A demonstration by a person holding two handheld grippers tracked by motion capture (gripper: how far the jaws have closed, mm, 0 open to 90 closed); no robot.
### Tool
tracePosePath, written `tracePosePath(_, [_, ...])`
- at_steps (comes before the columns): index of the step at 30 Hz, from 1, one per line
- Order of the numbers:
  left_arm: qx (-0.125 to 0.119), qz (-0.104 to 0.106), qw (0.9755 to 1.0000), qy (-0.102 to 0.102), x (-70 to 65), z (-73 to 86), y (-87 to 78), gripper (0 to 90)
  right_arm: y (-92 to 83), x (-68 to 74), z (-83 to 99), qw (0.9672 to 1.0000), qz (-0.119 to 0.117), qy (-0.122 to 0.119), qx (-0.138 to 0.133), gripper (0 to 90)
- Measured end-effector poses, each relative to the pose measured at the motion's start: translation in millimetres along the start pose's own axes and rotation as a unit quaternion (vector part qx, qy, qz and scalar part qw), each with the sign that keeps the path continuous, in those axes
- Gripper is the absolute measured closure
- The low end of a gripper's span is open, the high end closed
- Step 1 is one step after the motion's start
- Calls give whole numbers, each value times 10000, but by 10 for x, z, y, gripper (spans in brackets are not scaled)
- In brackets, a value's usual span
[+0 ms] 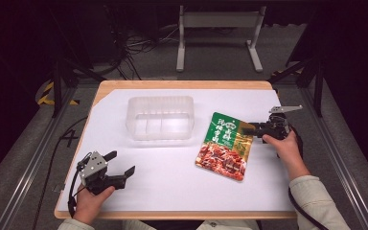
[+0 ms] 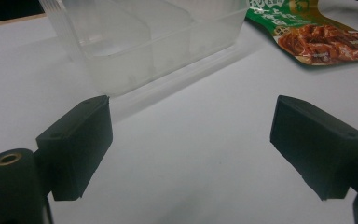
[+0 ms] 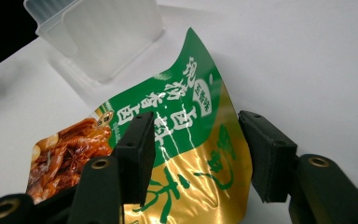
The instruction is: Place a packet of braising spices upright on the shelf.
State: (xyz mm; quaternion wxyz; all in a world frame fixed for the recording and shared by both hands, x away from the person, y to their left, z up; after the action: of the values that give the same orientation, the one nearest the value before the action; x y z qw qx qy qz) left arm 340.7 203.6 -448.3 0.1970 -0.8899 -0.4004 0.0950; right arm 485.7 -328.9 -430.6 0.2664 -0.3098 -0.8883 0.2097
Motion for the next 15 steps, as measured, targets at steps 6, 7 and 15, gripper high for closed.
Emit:
tracePosePath(6, [-2, 1, 10000, -1, 0, 0, -2, 137, 107, 55, 26, 9994, 17, -200, 274, 509])
tracePosePath(7, [-2, -2, 10000, 0, 0, 1, -3, 137, 120, 59, 28, 9993, 25, -229, 299, 512])
tracePosePath(15, [-5, -13, 10000, -7, -1, 4, -10, 137, 270, 81, 84, 9954, 249, -555, 745, 525])
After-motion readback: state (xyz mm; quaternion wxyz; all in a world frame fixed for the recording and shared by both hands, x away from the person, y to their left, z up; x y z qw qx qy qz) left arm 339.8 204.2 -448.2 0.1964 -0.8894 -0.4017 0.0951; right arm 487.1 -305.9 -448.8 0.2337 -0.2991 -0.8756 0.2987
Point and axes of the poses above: each handheld gripper's, and its own axes: y roughly forward along the jaws, z roughly out of its underside, x roughly to its left, the point moved 3 cm from there along y, roughly forward along the jaws, and after that the axes turned 2 degrees about y, right-handed, at the moved point
